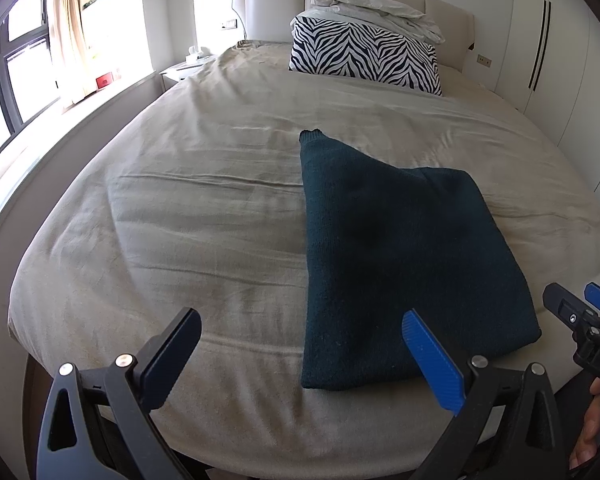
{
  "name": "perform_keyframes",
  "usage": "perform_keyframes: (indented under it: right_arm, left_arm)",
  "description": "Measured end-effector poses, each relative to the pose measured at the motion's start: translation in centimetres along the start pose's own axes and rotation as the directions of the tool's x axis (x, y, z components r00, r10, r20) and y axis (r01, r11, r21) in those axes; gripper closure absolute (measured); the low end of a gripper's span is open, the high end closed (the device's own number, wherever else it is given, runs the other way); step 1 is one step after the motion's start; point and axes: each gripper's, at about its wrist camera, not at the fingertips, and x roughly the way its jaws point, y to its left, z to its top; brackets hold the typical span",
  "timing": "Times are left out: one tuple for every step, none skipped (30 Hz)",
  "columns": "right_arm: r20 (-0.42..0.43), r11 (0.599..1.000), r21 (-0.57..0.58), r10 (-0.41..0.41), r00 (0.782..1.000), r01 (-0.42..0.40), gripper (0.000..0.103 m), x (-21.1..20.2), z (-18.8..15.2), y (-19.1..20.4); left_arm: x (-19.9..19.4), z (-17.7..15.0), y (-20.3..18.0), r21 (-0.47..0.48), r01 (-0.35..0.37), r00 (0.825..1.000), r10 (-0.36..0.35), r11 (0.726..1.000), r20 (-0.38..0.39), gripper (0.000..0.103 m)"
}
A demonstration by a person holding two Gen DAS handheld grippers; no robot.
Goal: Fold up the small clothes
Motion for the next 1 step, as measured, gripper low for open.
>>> perform_keyframes:
  right_arm:
    - [-0.001,1.0,0.001,0.001,1.0,-0.001,0.0,0.02,-0.02,0.01]
  left_arm:
    - [0.08,0.02,0.09,0.0,0.002,1.0,-0.002,1.0,0.001,0.0]
